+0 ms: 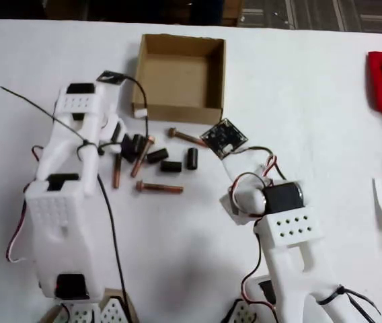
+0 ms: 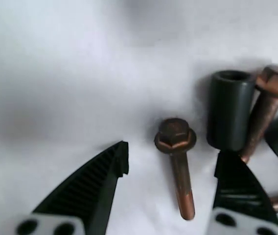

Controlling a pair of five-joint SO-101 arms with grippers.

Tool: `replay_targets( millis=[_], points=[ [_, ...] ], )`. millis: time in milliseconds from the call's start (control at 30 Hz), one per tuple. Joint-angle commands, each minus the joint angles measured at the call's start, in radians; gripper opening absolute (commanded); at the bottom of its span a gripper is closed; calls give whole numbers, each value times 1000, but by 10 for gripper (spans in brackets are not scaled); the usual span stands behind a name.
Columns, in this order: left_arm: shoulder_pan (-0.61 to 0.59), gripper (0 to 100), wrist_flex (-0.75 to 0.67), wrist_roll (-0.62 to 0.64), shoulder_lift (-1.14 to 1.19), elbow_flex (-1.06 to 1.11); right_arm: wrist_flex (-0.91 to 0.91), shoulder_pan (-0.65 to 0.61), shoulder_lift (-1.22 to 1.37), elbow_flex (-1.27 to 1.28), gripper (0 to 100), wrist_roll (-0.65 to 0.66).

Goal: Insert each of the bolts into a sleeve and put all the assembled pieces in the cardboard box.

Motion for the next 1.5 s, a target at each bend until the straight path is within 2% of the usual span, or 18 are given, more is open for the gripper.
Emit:
replay_targets(
  millis=[0, 267, 533, 633, 833, 1100, 1267, 1367, 1467],
  points=[
    [2, 295, 58, 3, 51, -147, 7, 12, -36, -6, 20, -8],
    [3, 96, 161, 3, 233, -303, 7, 12, -36, -6, 20, -8],
    [9, 84, 253, 2, 321, -412, 7, 12, -36, -6, 20, -6],
    [28, 18, 282, 2, 324, -426, 7, 12, -36, -6, 20, -6],
    [69, 24, 316, 2, 305, -429, 7, 12, -36, -6, 20, -6],
    [68, 24, 328, 5, 60, -423, -1, 12, -35, -6, 20, -8],
    [74, 24, 330, 117, -212, -407, -39, 5, -35, -6, 20, -8],
    [98, 24, 327, 180, -371, -308, -74, 5, -28, -3, 20, -8],
    [146, 25, 284, 222, -529, -113, -136, 4, -35, 35, 20, -9]
  ],
)
